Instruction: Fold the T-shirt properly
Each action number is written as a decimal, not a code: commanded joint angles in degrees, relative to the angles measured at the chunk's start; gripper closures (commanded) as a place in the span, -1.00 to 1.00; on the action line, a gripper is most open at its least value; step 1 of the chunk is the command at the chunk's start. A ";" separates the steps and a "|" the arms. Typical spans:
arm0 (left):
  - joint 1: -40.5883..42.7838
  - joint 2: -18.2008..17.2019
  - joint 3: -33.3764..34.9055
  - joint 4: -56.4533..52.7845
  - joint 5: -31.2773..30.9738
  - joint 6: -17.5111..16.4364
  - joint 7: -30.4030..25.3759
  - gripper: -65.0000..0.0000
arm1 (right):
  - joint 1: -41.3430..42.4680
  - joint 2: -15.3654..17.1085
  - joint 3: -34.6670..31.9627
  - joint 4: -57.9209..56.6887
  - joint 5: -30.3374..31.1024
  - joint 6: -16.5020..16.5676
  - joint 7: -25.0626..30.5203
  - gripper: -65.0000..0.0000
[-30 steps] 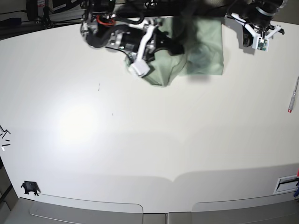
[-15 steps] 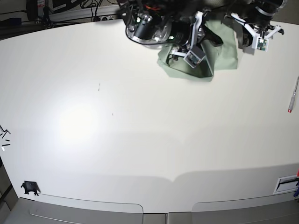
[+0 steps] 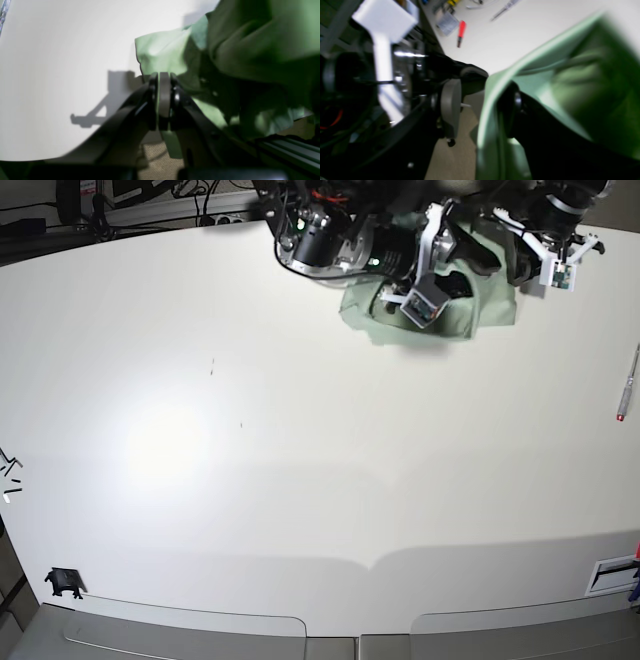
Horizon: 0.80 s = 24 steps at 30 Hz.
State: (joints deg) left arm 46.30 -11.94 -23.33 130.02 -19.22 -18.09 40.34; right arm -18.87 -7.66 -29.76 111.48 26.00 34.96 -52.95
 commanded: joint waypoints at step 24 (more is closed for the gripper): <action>1.14 -0.28 -1.79 4.98 -11.72 -4.59 2.97 0.74 | 11.67 -1.34 13.38 1.11 -9.53 0.59 4.07 0.58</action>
State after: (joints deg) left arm 46.70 -12.05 -24.84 134.10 -30.83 -22.98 44.18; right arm -7.73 -8.34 -15.88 111.50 15.03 35.14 -50.46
